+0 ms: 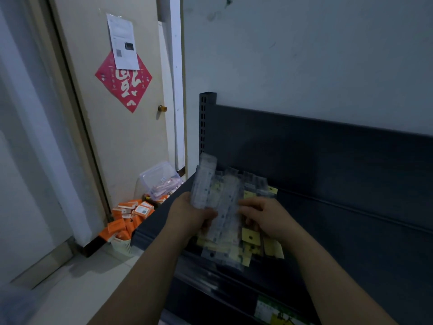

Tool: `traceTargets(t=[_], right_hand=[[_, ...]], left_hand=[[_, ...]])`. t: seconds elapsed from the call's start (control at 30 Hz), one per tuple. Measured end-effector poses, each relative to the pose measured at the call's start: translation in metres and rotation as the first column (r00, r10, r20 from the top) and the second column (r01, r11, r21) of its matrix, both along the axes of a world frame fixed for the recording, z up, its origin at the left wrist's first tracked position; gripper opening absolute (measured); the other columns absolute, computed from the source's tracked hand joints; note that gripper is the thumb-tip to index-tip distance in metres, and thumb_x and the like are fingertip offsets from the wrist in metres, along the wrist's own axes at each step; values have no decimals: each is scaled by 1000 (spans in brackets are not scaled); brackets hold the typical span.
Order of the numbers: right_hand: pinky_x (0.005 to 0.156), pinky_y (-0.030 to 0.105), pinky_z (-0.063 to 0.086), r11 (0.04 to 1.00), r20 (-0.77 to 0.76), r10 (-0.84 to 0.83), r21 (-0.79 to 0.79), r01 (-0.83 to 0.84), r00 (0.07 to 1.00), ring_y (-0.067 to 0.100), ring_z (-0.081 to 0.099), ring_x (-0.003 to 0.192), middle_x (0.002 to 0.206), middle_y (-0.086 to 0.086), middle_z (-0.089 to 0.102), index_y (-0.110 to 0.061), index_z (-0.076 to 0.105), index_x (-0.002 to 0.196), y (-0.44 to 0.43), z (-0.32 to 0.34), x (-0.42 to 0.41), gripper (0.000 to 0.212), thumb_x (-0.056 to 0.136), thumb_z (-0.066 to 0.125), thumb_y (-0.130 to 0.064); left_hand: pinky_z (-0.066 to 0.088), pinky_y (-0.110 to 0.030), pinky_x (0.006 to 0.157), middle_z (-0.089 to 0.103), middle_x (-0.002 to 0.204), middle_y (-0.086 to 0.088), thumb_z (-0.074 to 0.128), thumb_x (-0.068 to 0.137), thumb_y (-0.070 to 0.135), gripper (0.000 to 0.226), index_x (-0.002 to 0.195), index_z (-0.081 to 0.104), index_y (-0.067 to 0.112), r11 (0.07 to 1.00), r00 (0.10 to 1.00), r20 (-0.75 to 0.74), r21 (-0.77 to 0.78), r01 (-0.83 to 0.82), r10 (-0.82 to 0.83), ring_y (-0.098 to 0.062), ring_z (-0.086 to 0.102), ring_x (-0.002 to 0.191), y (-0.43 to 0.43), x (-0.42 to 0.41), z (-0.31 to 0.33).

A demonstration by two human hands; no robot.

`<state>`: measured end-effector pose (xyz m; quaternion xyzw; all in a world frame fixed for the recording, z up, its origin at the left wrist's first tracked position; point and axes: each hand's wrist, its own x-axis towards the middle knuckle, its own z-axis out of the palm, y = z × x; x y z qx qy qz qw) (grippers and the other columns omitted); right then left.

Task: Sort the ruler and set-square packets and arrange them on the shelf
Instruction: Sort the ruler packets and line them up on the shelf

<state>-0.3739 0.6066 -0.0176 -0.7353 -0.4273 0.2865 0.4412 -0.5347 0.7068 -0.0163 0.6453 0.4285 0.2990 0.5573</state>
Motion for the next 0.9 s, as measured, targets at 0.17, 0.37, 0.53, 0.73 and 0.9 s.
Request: traceTargets(t=[0.17, 0.37, 0.53, 0.73, 0.9], right_hand=[[56, 24, 47, 993, -223, 6, 114, 20, 975, 10, 57, 59, 84, 3, 72, -15, 68, 99, 4, 9, 0, 13, 94, 59, -23], [50, 22, 43, 965, -439, 67, 258, 54, 896, 11, 52, 54, 72, 4, 66, -8, 62, 100, 5, 13, 0, 11, 91, 58, -4], [52, 21, 50, 946, -508, 103, 315, 73, 855, 12, 56, 54, 69, 6, 64, -7, 60, 93, 3, 16, -2, 9, 90, 56, 1], [52, 21, 45, 957, -439, 103, 289, 31, 893, 11, 55, 58, 70, 0, 63, -9, 63, 92, 4, 14, -4, 10, 91, 57, -2], [73, 31, 50, 909, -543, 90, 388, 154, 835, 15, 61, 76, 92, 6, 66, -14, 58, 120, 4, 12, 8, 35, 91, 50, 6]], left_hand=[[44, -19, 38, 59, 66, -16, 72, 79, -2, 34, 108, 57, -8, 991, 990, 127, -108, 77, -63, -13, 51, 40, -5, -9, 12], [47, -23, 45, 63, 86, -29, 76, 78, 14, 45, 115, 56, -4, 982, 973, 184, -102, 157, -137, -18, 56, 54, -12, -12, 15], [55, -52, 80, 71, 103, -20, 78, 75, 25, 43, 110, 64, 5, 932, 918, 279, -148, 330, -281, -42, 67, 92, -22, -7, 14], [51, -21, 53, 70, 85, -1, 67, 86, 9, 25, 110, 58, 7, 936, 923, 172, -17, 352, -344, -8, 66, 62, -30, 2, 7], [56, -33, 56, 68, 91, -18, 63, 89, 3, 30, 117, 54, 2, 878, 886, 248, -187, 441, -392, -23, 63, 61, -35, -5, 10]])
